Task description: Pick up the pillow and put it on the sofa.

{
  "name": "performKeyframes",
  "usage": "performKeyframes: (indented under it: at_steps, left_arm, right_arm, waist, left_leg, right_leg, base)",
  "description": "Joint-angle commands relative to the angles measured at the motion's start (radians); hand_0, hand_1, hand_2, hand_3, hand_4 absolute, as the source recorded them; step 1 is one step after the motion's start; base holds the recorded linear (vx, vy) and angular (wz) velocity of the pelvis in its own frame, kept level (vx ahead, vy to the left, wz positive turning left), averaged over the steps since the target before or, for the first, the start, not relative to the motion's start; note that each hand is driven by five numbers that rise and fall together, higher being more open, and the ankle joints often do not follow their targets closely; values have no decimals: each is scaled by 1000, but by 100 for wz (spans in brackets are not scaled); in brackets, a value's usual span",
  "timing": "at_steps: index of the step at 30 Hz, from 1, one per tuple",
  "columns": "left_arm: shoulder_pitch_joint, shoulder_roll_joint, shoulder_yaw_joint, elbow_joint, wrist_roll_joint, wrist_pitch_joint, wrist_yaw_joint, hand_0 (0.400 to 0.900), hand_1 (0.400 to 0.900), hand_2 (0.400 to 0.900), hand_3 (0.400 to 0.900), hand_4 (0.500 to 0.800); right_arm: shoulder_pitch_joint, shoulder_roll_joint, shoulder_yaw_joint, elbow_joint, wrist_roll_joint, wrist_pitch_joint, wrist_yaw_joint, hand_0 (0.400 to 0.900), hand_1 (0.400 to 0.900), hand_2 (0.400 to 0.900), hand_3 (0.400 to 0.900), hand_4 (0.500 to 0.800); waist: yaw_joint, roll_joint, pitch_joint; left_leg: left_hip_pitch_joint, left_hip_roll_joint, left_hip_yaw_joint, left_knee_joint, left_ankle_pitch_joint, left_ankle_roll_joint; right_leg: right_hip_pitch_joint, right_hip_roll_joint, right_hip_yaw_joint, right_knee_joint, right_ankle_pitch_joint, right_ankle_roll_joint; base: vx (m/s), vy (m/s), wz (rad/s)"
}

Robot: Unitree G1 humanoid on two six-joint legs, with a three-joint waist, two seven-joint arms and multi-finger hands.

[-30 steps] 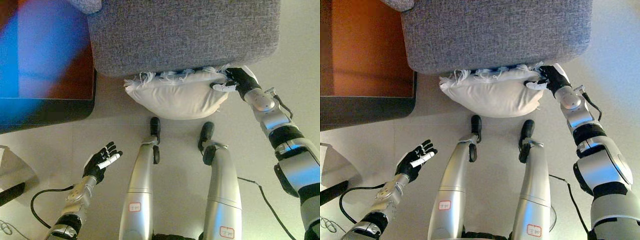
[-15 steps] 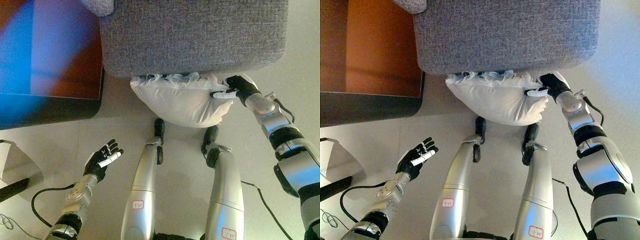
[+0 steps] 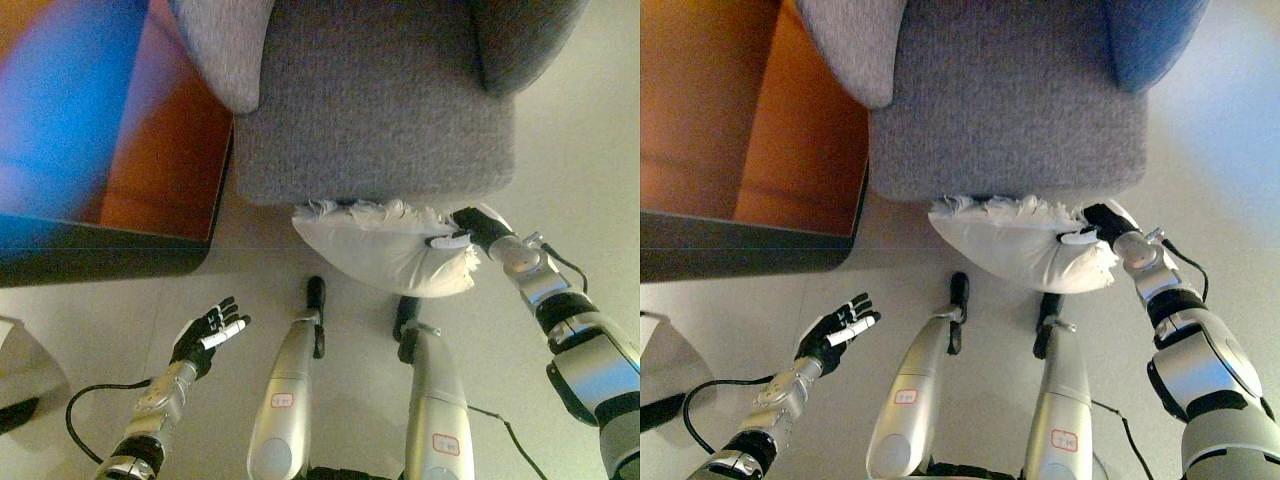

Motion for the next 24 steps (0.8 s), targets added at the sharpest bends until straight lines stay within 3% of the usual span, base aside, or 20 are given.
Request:
performKeyframes:
  at_steps: [1, 5, 12, 18, 24]
  left_arm:
    - [79, 35, 78, 42, 76, 47, 29, 900, 900, 900, 900, 800]
    - [110, 15, 114, 67, 121, 101, 49, 900, 900, 900, 900, 800]
    - [142, -20, 168, 164, 201, 154, 73, 900, 900, 900, 900, 800]
    - [145, -37, 151, 219, 214, 175, 86, 900, 900, 900, 900, 800]
    - [151, -37, 151, 245, 206, 192, 114, 900, 900, 900, 900, 800]
  right_arm:
    - [-2, -73, -66, -267, -26, -4, 10, 400, 400, 400, 400, 500]
    - [85, -99, -76, -471, -73, 67, 46, 400, 400, 400, 400, 500]
    - [60, -120, -68, -715, -142, 86, 191, 400, 400, 400, 400, 500]
    - [-151, -153, 7, -765, -93, 86, 209, 400, 400, 400, 400, 500]
    - [-371, -138, 115, -727, -40, 85, 183, 400, 400, 400, 400, 500]
  waist:
    - [-20, -66, -107]
    - [-34, -110, -192]
    - [-50, -170, -366]
    - [-40, -187, -459]
    - [-22, -199, -497]
  left_leg:
    - [165, -30, 86, -112, -38, 5]
    - [300, -20, 106, -223, -23, 2]
    - [485, 8, 162, -341, -17, 1]
    - [569, 32, 183, -384, -24, -6]
    - [600, 45, 194, -407, -16, -19]
  right_leg:
    - [223, 25, -78, -175, -48, 8]
    - [373, 14, -95, -307, -10, 42]
    - [546, -10, -114, -444, 53, 94]
    - [617, -19, -136, -483, 63, 110]
    - [651, -29, -159, -520, 80, 121]
  base:
    - [145, 69, -22]
    - [170, 59, -34]
    - [165, 49, -39]
    - [131, 22, -20]
    - [67, 8, -4]
